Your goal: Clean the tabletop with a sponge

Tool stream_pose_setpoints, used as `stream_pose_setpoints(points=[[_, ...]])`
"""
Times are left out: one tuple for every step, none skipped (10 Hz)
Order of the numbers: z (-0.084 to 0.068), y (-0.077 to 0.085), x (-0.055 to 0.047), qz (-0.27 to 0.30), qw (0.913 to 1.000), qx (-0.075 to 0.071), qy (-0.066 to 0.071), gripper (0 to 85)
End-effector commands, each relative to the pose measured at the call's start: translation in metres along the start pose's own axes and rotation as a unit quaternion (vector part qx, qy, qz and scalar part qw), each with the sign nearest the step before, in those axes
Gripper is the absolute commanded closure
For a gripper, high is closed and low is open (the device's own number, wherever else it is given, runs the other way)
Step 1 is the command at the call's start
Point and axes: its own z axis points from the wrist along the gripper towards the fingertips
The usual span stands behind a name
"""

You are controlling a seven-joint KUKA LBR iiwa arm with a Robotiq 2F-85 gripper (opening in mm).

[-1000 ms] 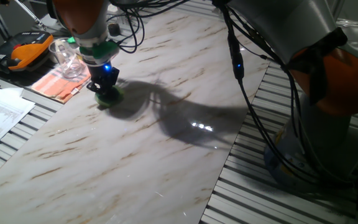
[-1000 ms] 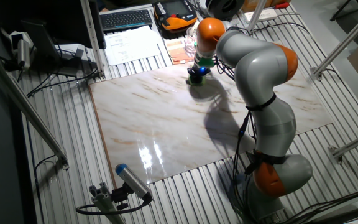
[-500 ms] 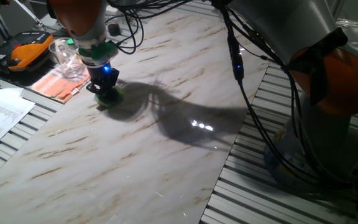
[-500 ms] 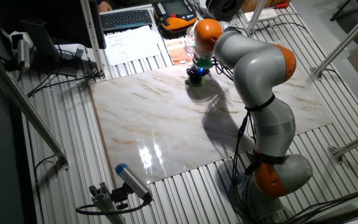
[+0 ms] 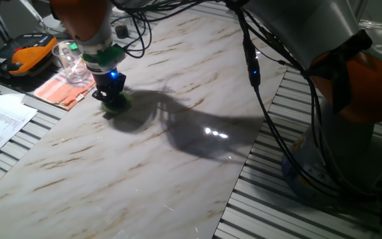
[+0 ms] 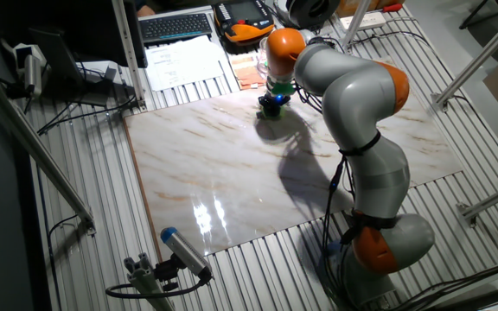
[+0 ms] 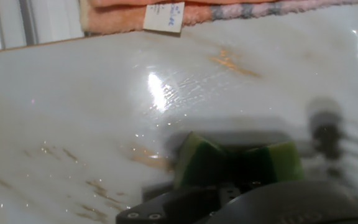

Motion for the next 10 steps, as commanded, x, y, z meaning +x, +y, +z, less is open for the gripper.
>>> stream_pose_setpoints(points=[[0.0004, -0.0002, 0.0004, -0.032, 0.9994, 0.004, -0.007, 85.0], [0.0004, -0.0002, 0.0004, -0.035, 0.9993, 0.014, -0.006, 85.0], [0.0004, -0.0002, 0.0004, -0.039, 0.9992, 0.004, 0.003, 85.0], [0.0004, -0.0002, 0.0004, -0.041, 0.9991, 0.006, 0.006, 85.0], [0.0004, -0.0002, 0.0004, -0.038, 0.9992, 0.004, 0.013, 85.0], [0.0004, -0.0002, 0.0004, -0.034, 0.9992, -0.007, 0.018, 85.0], [0.0004, -0.0002, 0.0004, -0.032, 0.9993, -0.009, 0.018, 85.0], [0.0004, -0.0002, 0.0004, -0.028, 0.9994, -0.009, 0.018, 85.0], [0.0004, -0.0002, 0.0004, -0.024, 0.9994, -0.013, 0.019, 85.0], [0.0004, -0.0002, 0.0004, -0.02, 0.9993, -0.024, 0.018, 85.0]])
